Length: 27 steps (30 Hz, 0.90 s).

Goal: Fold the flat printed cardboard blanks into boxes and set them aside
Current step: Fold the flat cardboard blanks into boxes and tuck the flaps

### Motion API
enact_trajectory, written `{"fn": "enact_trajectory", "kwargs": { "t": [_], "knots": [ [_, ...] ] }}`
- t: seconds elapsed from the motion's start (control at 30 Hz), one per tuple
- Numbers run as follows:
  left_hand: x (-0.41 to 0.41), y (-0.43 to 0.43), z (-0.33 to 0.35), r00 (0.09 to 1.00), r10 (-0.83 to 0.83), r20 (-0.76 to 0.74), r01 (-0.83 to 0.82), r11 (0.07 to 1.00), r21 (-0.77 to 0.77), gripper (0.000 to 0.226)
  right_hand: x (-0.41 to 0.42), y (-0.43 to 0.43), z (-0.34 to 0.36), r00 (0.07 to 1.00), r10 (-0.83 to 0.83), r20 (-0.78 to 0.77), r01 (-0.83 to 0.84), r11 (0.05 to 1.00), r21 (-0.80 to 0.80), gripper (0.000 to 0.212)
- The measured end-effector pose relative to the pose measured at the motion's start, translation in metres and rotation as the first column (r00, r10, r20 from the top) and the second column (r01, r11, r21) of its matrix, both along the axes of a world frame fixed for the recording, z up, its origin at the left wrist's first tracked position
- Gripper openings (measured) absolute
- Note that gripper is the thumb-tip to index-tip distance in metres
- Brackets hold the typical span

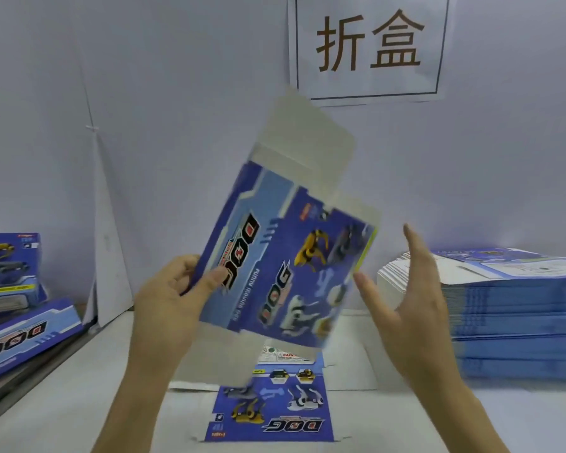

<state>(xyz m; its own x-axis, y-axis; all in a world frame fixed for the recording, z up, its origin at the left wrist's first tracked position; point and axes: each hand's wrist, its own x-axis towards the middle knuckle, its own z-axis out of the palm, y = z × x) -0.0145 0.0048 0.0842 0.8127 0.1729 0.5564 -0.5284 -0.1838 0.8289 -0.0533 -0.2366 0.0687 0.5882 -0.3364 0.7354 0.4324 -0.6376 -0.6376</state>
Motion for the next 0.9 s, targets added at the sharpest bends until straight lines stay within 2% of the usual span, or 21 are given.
{"fn": "enact_trajectory", "kwargs": {
  "t": [0.07,0.1,0.13,0.2,0.23,0.37,0.5,0.57,0.63,0.7,0.83,0.9],
  "knots": [
    [0.005,-0.004,-0.004,0.971,-0.213,-0.104,0.195,0.968,-0.159,0.032,-0.001,-0.004,0.000,0.945,0.300,-0.134,-0.263,0.936,0.235,0.065],
    [0.005,-0.007,-0.005,0.948,-0.289,-0.134,0.260,0.946,-0.195,0.035,0.000,-0.005,-0.001,0.886,0.446,-0.127,-0.390,0.864,0.318,0.051],
    [0.005,-0.011,-0.005,0.919,-0.364,-0.154,0.328,0.920,-0.215,0.038,0.002,-0.006,-0.002,0.848,0.521,-0.098,-0.455,0.811,0.368,0.041],
    [0.003,-0.019,-0.008,0.872,-0.455,-0.183,0.422,0.886,-0.192,0.045,0.002,-0.005,-0.003,0.833,0.551,-0.049,-0.481,0.766,0.427,0.036],
    [0.002,-0.023,-0.009,0.878,-0.445,-0.177,0.421,0.893,-0.158,0.046,0.002,-0.004,-0.002,0.833,0.552,-0.025,-0.482,0.747,0.458,0.036],
    [0.002,-0.033,-0.012,0.953,-0.280,-0.117,0.274,0.959,-0.068,0.030,0.000,-0.009,0.000,0.836,0.548,-0.020,-0.470,0.734,0.490,0.039],
    [0.005,-0.036,-0.015,0.888,-0.390,-0.242,0.379,0.921,-0.095,0.042,-0.002,-0.016,0.002,0.826,0.562,-0.048,-0.464,0.725,0.510,0.028],
    [0.005,-0.040,-0.017,0.882,-0.392,-0.263,0.378,0.920,-0.102,0.048,-0.001,-0.017,0.001,0.829,0.557,-0.042,-0.462,0.726,0.510,0.020],
    [0.002,-0.044,-0.017,0.887,-0.375,-0.270,0.362,0.927,-0.096,0.062,0.000,-0.016,-0.001,0.835,0.547,-0.059,-0.452,0.743,0.494,0.015],
    [0.001,-0.046,-0.016,0.900,-0.372,-0.228,0.359,0.928,-0.097,0.074,0.001,-0.014,-0.002,0.815,0.575,-0.076,-0.477,0.739,0.476,0.017],
    [-0.001,-0.049,-0.014,0.890,-0.431,-0.150,0.420,0.902,-0.100,0.084,0.000,-0.009,-0.003,0.754,0.647,-0.114,-0.557,0.722,0.411,0.028],
    [-0.002,-0.048,-0.015,0.874,-0.464,-0.141,0.456,0.886,-0.085,0.085,-0.001,-0.004,-0.002,0.729,0.672,-0.129,-0.594,0.715,0.370,0.042]
  ]
}}
